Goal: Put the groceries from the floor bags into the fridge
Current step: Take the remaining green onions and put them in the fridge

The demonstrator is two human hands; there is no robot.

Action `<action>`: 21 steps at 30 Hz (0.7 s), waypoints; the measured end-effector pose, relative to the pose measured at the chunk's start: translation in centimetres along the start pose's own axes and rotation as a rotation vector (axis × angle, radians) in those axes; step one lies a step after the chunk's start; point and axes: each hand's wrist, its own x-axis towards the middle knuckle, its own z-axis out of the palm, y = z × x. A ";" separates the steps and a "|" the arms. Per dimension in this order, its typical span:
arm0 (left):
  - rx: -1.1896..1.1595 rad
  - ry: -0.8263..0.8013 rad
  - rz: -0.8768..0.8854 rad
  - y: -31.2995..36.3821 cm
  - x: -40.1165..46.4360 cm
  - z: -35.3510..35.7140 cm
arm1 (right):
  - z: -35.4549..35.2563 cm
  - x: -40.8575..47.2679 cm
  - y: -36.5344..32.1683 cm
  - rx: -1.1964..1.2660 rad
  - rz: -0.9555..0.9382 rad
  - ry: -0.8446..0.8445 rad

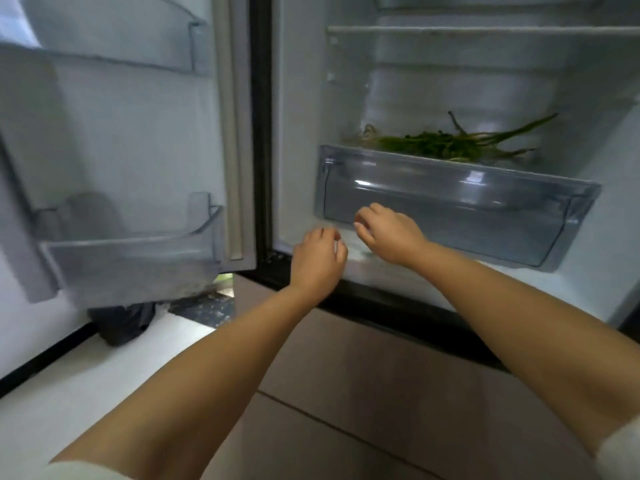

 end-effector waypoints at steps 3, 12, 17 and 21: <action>0.025 -0.024 -0.049 -2.9 -5.5 -2.8 | 1.7 -2.3 -5.2 -0.012 -0.034 -0.019; 0.311 -0.155 -0.302 -18.5 -28.0 -18.5 | 7.2 -12.1 -27.3 0.159 -0.069 -0.223; 0.429 -0.143 -0.531 -26.7 -39.1 -29.0 | 10.2 -15.5 -41.8 0.200 -0.206 -0.329; 0.450 -0.080 -0.714 -31.8 -45.2 -35.4 | 13.1 -16.4 -52.6 0.206 -0.384 -0.496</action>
